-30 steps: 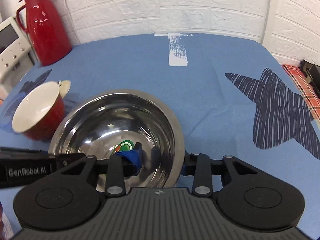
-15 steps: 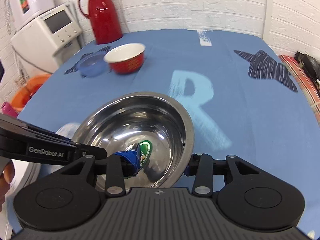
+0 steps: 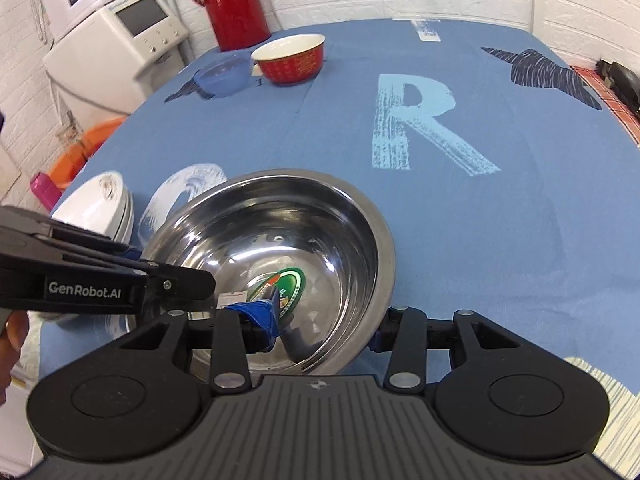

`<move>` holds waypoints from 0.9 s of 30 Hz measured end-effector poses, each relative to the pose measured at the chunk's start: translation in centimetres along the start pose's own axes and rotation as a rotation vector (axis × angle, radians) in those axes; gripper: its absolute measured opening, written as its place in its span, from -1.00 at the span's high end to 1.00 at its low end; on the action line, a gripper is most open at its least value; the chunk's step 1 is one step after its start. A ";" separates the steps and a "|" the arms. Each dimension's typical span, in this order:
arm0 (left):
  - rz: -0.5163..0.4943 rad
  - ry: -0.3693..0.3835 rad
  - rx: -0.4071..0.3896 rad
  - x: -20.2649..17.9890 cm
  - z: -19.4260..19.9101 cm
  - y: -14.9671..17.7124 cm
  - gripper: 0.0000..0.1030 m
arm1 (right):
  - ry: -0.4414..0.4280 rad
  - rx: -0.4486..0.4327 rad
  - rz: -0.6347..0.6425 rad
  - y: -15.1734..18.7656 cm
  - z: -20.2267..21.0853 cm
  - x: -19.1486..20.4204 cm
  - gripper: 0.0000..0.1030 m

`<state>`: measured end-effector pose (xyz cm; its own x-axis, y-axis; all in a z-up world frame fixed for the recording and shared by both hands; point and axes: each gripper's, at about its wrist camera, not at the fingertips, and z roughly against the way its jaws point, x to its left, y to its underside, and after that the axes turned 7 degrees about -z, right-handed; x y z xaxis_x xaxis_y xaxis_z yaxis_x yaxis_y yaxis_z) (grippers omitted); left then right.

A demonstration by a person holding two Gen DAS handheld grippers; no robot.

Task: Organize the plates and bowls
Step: 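Carry the steel bowl with both tools onto the plate stack and release, then move both tools to the red-and-white bowl and grip its rim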

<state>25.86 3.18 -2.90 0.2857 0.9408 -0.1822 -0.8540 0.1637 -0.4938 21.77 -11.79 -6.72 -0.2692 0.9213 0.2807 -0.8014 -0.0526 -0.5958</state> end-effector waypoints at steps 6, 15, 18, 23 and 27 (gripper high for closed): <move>-0.032 -0.012 0.009 -0.9 -1.0 1.1 0.81 | 0.030 0.019 0.040 0.9 -0.6 -0.2 0.43; 0.021 0.040 -0.027 1.3 1.7 0.0 -0.23 | 0.027 0.046 -0.117 0.3 2.0 -3.2 0.42; 0.035 0.061 -0.087 2.9 4.2 -0.7 -0.23 | 0.054 -0.021 -0.160 -0.9 4.3 -4.4 0.41; 0.172 0.036 -0.213 7.9 6.7 -4.5 -0.25 | 0.043 -0.129 -0.164 -6.0 4.6 -4.2 0.39; 0.374 0.046 -0.254 12.9 5.0 -8.9 -0.25 | 0.017 -0.166 -0.131 -12.7 0.4 -2.5 0.37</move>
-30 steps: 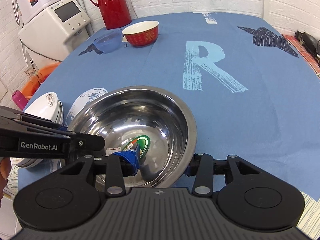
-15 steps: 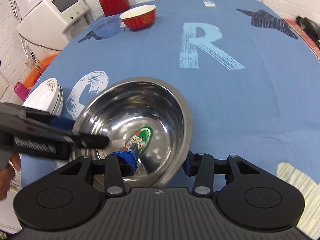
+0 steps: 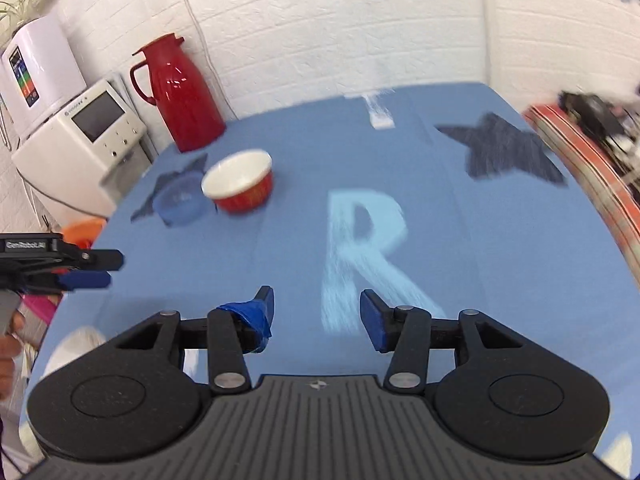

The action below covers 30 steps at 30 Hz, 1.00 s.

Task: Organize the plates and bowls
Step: 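Move both tools to the red-and-white bowl and grip its rim, then carry the red-and-white bowl with both tools into the steel bowl and release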

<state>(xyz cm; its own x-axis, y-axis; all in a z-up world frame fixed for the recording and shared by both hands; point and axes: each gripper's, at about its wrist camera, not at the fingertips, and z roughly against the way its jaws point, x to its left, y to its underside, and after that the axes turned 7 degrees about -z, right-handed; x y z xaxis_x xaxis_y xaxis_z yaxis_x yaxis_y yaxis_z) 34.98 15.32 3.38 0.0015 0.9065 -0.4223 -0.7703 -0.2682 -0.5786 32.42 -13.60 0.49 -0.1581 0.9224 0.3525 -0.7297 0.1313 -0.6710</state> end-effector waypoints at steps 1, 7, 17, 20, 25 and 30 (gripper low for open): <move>0.077 0.017 -0.007 0.9 -1.2 -1.2 -0.25 | -0.006 0.005 0.013 -1.5 -1.9 0.8 0.36; 0.343 0.001 -0.003 2.7 -8.7 -5.1 -0.25 | -0.008 0.077 0.029 -8.3 -13.5 4.7 0.34; 0.465 -0.069 -0.052 4.2 -14.4 -8.9 -0.23 | 0.039 0.175 0.177 -10.8 -24.1 7.7 0.32; 0.450 -0.098 -0.043 4.4 -15.4 -9.3 0.05 | 0.038 0.182 0.191 -10.7 -25.5 8.1 0.32; 0.409 -0.069 -0.009 4.5 -16.3 -9.6 0.55 | -0.036 0.180 0.114 -10.2 -25.8 7.2 0.55; 0.335 -0.085 -0.002 3.9 -16.1 -10.0 0.72 | -0.064 0.195 0.108 -9.5 -25.0 7.4 0.66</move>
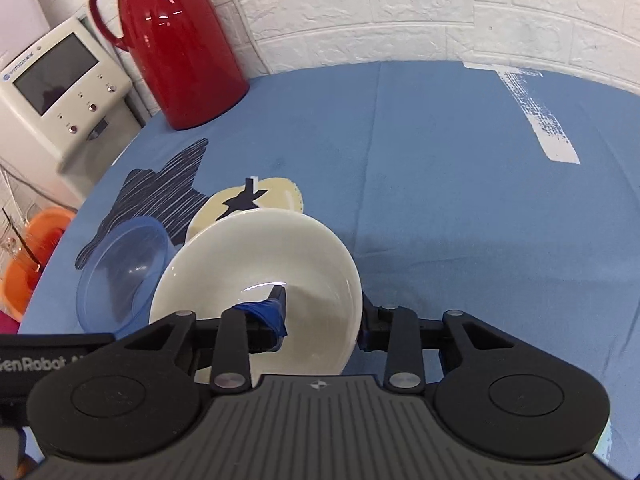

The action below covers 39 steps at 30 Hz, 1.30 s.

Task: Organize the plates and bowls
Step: 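Carry the red-and-white bowl with both tools into the steel bowl and release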

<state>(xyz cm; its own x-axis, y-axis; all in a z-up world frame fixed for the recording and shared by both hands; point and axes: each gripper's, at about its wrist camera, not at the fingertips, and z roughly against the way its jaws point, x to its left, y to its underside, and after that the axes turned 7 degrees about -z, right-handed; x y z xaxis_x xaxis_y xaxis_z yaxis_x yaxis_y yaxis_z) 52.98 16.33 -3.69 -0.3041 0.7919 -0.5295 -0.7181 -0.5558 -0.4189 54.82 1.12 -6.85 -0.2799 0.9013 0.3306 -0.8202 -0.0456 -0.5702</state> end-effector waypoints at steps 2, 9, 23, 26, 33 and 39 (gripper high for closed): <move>-0.027 -0.003 0.016 0.0 0.2 0.3 0.73 | -0.007 0.001 -0.003 0.3 0.5 0.1 0.66; -0.101 -0.007 0.057 0.0 2.7 3.0 0.84 | 0.004 0.031 0.006 3.7 4.0 1.6 0.60; -0.311 0.097 0.143 -3.3 14.8 16.8 0.88 | 0.030 -0.072 0.006 16.3 21.0 1.3 0.52; -0.363 0.107 0.186 -3.7 15.8 20.5 0.87 | 0.045 -0.069 -0.013 19.7 22.9 0.6 0.52; -0.459 0.082 0.262 -3.9 15.9 26.3 0.88 | 0.048 -0.037 -0.075 24.9 23.7 -1.4 0.52; -0.496 0.044 0.264 -3.8 14.8 27.5 0.86 | 0.038 -0.016 -0.060 26.4 22.5 -2.1 0.51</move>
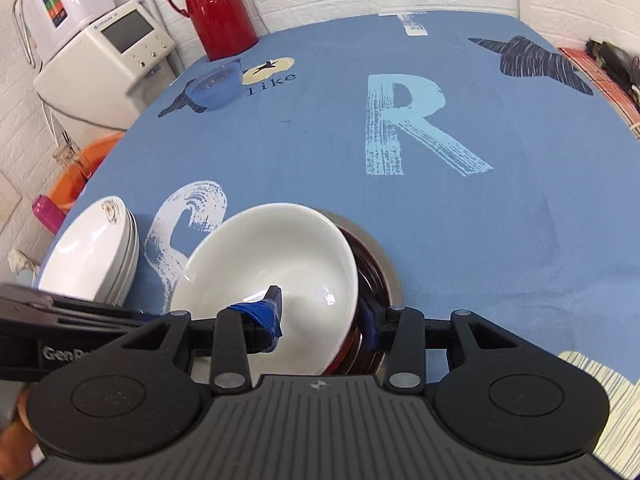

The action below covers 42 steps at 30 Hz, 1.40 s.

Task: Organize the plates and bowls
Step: 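Carry the red-and-white bowl with both tools into the steel bowl and release, then move both tools to the clear blue plastic bowl and grip its rim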

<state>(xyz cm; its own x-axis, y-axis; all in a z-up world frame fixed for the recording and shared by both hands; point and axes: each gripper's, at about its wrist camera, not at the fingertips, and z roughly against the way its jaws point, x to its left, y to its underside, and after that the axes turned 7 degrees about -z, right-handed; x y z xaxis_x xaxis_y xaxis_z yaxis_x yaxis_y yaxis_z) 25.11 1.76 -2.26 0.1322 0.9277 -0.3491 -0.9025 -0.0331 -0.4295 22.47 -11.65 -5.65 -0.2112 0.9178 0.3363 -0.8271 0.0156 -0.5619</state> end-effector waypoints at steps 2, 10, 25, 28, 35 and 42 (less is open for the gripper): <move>-0.003 -0.017 0.000 -0.1 0.0 -0.1 0.87 | -0.005 0.007 -0.002 0.0 0.0 0.0 0.51; -0.036 0.048 -0.026 0.2 1.7 -0.8 0.12 | -0.007 -0.048 -0.037 -0.6 1.9 -0.5 0.50; 0.046 -0.072 -0.207 10.7 9.1 -4.6 -0.01 | -0.051 -0.078 -0.057 -5.1 1.5 1.2 0.49; 0.118 -0.131 -0.212 15.1 9.4 -7.0 -0.01 | -0.065 -0.073 -0.057 -7.8 -0.3 2.7 0.49; 0.246 -0.148 -0.266 22.1 7.9 -15.0 -0.01 | -0.090 -0.044 -0.041 -16.0 -7.9 8.1 0.48; 0.305 -0.151 -0.258 26.0 2.7 -22.3 -0.01 | -0.081 -0.011 -0.052 -22.9 -17.9 12.7 0.46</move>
<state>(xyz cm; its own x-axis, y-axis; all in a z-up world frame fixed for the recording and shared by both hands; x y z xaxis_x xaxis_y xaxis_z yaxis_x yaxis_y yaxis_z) 47.56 27.62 0.47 -0.2039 0.9045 -0.3746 -0.7562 -0.3885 -0.5265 48.05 6.71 -2.03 -0.2103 0.8804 0.4250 -0.8324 0.0668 -0.5502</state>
